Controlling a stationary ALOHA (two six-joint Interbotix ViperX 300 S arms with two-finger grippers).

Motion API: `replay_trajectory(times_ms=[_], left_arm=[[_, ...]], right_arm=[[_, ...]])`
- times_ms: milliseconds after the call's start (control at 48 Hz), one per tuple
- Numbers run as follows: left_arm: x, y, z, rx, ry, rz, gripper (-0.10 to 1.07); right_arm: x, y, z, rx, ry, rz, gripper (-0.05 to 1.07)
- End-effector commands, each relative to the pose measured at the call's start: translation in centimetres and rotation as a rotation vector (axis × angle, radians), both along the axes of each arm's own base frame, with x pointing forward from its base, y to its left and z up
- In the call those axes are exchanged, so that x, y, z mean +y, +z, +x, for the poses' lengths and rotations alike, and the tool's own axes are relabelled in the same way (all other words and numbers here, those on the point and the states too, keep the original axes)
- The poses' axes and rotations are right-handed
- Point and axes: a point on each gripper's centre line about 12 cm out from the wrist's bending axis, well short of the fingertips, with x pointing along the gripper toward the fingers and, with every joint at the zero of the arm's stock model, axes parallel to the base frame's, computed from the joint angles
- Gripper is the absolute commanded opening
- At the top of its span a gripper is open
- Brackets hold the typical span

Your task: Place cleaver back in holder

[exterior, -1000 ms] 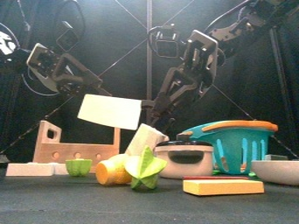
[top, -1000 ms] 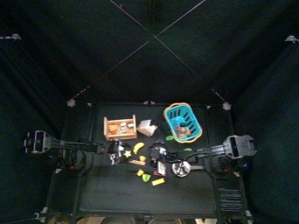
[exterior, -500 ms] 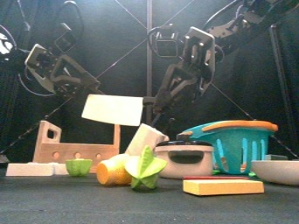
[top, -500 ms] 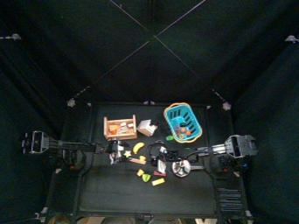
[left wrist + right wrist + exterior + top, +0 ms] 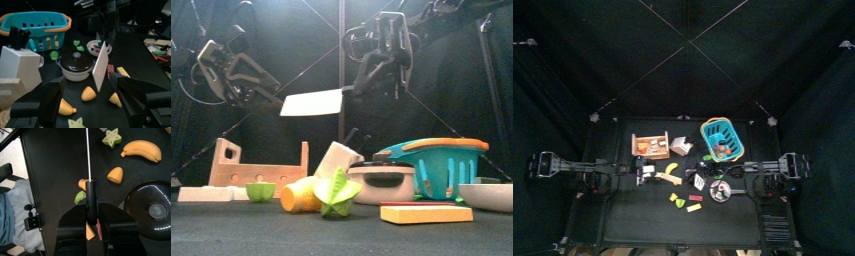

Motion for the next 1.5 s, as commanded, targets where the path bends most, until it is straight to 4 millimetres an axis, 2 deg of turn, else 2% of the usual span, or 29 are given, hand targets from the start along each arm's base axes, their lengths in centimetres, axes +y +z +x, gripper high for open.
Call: replay_trajectory(times_ms=[0,312,458,562,729,896,1000,1250,1479], left_arm=[[-0.9,0.5,-0.2,-0.021,-0.029,-0.003,1.0],[-3.5,-0.6,-0.7,0.012,-0.126,-0.026,1.0],[-4.2,-0.7,-0.2,0.025,-0.156,-0.02,1.0],[-4.3,-1.1,-0.1,0.039,-0.158,-0.018,1.0],[-4.3,-1.4,0.0,0.051,-0.159,-0.017,1.0],[-4.2,-1.5,-0.1,0.059,-0.157,-0.017,1.0],[-4.2,-1.5,-0.1,0.06,-0.155,-0.017,1.0],[-4.2,-1.7,-0.2,0.065,-0.155,-0.017,1.0],[-4.2,-2.1,-0.5,0.077,-0.155,-0.018,1.0]], right_arm=[[-1.0,2.9,-0.2,-0.031,-0.005,0.004,0.44],[-3.6,4.5,-0.7,0.079,-0.015,0.051,0.44],[-5.0,5.1,-1.3,0.153,-0.089,0.108,0.44],[-6.4,5.8,-1.9,0.214,-0.151,0.108,0.44],[-6.9,7.5,-2.2,0.252,-0.164,0.101,0.44],[-8.3,9.3,-2.3,0.289,-0.171,0.123,0.44],[-9.4,9.6,-2.0,0.335,-0.173,0.144,0.44],[-13.1,8.8,-1.1,0.473,-0.194,0.184,0.44],[-14.9,10.7,-0.7,0.49,-0.204,0.179,0.44]])
